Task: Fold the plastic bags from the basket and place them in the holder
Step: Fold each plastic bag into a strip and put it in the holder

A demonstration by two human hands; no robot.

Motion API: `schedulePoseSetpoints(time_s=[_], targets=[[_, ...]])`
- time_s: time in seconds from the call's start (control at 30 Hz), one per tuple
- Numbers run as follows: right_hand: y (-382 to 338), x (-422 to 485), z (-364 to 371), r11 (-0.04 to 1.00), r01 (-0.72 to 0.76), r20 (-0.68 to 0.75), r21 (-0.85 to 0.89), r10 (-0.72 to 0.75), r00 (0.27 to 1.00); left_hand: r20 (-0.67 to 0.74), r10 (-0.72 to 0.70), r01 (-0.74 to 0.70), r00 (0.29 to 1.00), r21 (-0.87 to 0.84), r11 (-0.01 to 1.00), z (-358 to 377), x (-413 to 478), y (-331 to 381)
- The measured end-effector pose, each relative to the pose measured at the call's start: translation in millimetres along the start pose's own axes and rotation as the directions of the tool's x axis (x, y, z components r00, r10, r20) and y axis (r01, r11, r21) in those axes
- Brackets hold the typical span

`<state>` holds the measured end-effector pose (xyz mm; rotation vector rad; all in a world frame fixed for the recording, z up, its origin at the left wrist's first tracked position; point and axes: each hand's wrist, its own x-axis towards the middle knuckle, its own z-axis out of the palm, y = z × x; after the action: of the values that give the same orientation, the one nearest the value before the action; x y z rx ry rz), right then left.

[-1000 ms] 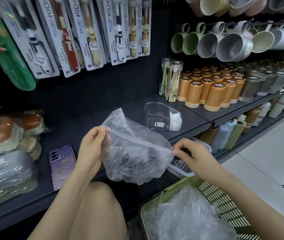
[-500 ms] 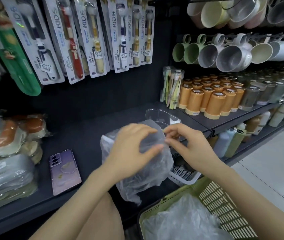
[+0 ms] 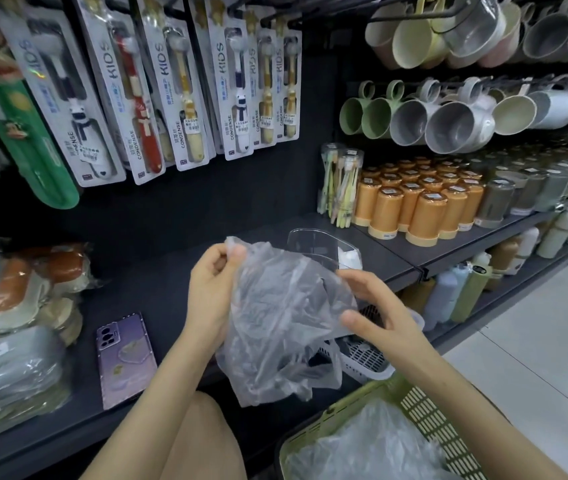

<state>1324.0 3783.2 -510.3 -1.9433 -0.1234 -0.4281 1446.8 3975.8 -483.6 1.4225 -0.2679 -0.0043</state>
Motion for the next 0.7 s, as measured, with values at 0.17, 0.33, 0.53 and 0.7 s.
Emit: schedulePoseSetpoints(time_s=[0.17, 0.33, 0.53, 0.7], targets=[[2.7, 5.7, 19.6, 0.999, 0.052, -0.051, 0.007, -0.052, 0.997, -0.085, -0.039, 0.037, 0.996, -0.029, 0.999, -10.9, 9.9, -0.7], [12.1, 21.1, 37.2, 0.969, 0.178, -0.162, -0.172, -0.206, 0.965, -0.108, -0.076, 0.072, 0.991, -0.04, 0.997, -17.6, 17.6, -5.9], [20.1, 31.3, 22.0, 0.999, 0.014, -0.053, -0.046, -0.016, 0.998, -0.184, -0.092, 0.088, 0.979, -0.033, 0.996, -37.7, 35.8, -14.1], [25.1, 28.7, -5.1, 0.979, -0.155, 0.181, 0.136, 0.129, 0.975, -0.171, -0.005, 0.018, 0.985, 0.073, 0.997, -53.9, 48.2, -19.9]])
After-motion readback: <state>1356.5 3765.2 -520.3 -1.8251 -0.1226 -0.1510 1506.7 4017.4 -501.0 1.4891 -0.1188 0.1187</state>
